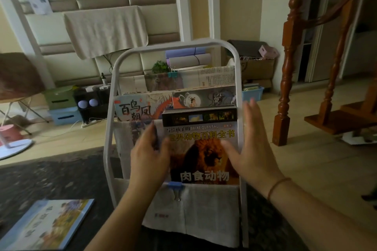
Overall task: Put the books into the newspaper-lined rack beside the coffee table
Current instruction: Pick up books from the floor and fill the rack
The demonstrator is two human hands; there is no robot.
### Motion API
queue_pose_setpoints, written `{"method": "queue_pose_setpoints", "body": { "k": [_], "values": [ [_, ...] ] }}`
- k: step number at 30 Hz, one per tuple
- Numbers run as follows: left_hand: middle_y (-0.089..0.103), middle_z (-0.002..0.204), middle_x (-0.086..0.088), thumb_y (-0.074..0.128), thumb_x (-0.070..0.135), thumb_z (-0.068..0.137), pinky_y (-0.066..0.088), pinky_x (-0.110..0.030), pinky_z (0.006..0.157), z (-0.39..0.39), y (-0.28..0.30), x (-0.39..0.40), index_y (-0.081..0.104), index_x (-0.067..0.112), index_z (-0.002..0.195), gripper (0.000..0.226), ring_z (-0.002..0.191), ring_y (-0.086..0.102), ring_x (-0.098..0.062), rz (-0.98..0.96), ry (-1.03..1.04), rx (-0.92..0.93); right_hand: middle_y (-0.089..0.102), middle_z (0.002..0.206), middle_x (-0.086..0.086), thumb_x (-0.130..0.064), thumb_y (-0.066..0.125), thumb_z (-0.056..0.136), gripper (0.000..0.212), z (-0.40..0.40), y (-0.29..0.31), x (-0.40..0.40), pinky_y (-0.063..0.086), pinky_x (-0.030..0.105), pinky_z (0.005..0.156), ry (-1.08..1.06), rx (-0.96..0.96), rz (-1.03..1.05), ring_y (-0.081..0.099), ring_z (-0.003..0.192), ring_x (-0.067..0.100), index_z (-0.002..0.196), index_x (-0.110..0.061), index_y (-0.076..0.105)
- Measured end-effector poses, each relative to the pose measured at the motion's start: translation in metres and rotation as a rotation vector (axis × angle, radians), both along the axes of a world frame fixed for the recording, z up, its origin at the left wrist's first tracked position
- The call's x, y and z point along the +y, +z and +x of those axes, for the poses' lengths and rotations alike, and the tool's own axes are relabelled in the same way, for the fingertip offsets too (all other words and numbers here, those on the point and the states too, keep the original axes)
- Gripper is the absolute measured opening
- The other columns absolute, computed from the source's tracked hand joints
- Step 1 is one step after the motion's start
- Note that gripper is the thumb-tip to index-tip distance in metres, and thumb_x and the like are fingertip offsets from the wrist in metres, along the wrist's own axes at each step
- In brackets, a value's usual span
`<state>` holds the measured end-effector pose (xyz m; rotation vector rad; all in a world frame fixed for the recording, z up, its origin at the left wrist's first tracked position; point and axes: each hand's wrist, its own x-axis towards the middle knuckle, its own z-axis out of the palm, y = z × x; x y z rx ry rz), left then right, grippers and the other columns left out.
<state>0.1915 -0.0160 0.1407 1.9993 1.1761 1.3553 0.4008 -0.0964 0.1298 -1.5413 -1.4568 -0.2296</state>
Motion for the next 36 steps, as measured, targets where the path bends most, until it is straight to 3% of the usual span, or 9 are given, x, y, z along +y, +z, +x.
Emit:
{"method": "queue_pose_setpoints", "body": {
  "k": [4,8,16,19,22,25,28,33,36],
  "values": [
    [0.043,0.150,0.004,0.051,0.025,0.099,0.043,-0.043,0.108,0.006,0.035,0.018,0.045,0.025,0.144,0.045,0.131,0.049,-0.020,0.318,0.060,0.201,0.032,0.156,0.003,-0.035,0.056,0.094,0.059,0.008,0.048,0.017,0.009,0.054,0.119,-0.114,-0.524,-0.019,0.013,0.149,0.019,0.147,-0.015,0.037],
    [0.055,0.141,-0.001,0.049,0.028,0.101,0.035,-0.027,0.103,0.010,0.039,0.027,0.052,0.016,0.140,0.042,0.129,0.051,-0.018,0.338,0.072,0.407,0.061,0.132,0.004,-0.036,0.057,0.093,0.044,0.013,0.060,0.031,0.014,0.066,0.112,-0.202,-0.714,-0.112,0.047,0.133,0.022,0.131,-0.014,0.058],
    [0.066,0.124,-0.006,0.049,0.028,0.101,0.037,-0.024,0.081,0.015,0.036,0.024,0.057,0.015,0.133,0.035,0.108,0.063,-0.023,0.377,0.132,0.380,0.073,0.105,0.006,-0.021,0.071,0.082,0.030,0.010,0.046,0.039,0.024,0.061,0.112,-0.194,-0.666,0.133,0.068,0.098,0.025,0.109,-0.010,0.069],
    [0.063,0.129,-0.003,0.049,0.028,0.101,0.040,-0.022,0.088,0.013,0.032,0.022,0.047,0.018,0.142,0.042,0.111,0.060,-0.016,0.302,0.048,0.336,0.070,0.112,0.006,-0.023,0.067,0.085,0.034,0.012,0.043,0.039,0.023,0.057,0.113,-0.177,-0.645,0.107,0.065,0.106,0.025,0.117,-0.010,0.065],
    [0.046,0.148,0.002,0.048,0.034,0.099,0.041,-0.038,0.108,0.012,0.019,0.016,0.009,0.035,0.156,0.068,0.130,0.047,-0.014,0.109,-0.088,0.251,0.055,0.137,0.008,-0.027,0.055,0.092,0.049,0.015,0.034,0.036,0.027,0.057,0.113,-0.153,-0.621,0.027,0.045,0.132,0.026,0.137,-0.011,0.049],
    [0.047,0.146,0.005,0.049,0.035,0.097,0.047,-0.045,0.105,0.011,-0.007,0.001,-0.006,0.048,0.152,0.078,0.128,0.050,-0.012,0.002,-0.134,0.125,0.009,0.163,0.004,-0.030,0.051,0.094,0.071,0.014,0.014,0.025,0.015,0.052,0.118,-0.101,-0.532,-0.070,0.001,0.150,0.023,0.154,-0.014,0.017],
    [0.051,0.141,0.009,0.050,0.030,0.098,0.046,-0.044,0.106,0.011,-0.037,-0.009,0.004,0.045,0.154,0.074,0.127,0.050,-0.008,-0.134,-0.155,0.044,-0.015,0.162,0.001,-0.032,0.054,0.093,0.085,0.011,-0.013,0.010,0.010,0.049,0.118,-0.074,-0.469,-0.125,-0.014,0.149,0.023,0.154,-0.015,-0.002],
    [0.056,0.132,0.013,0.048,0.043,0.096,0.056,-0.037,0.092,0.001,-0.029,-0.013,0.037,0.049,0.140,0.045,0.118,0.058,-0.004,-0.131,-0.106,-0.145,-0.008,0.161,-0.015,-0.051,0.043,0.096,0.080,0.011,-0.009,-0.010,0.004,0.024,0.120,0.167,0.029,-0.070,-0.005,0.148,0.005,0.154,-0.029,-0.008],
    [0.066,0.113,0.004,0.043,0.041,0.099,0.058,-0.039,0.083,0.007,0.026,0.004,0.059,0.035,0.119,0.026,0.104,0.066,-0.013,-0.083,-0.083,-0.296,0.032,0.148,-0.013,-0.069,0.035,0.090,0.077,0.021,0.024,0.002,0.024,0.040,0.117,0.154,0.483,-0.129,0.023,0.145,0.014,0.153,-0.033,0.009]
  ]
}}
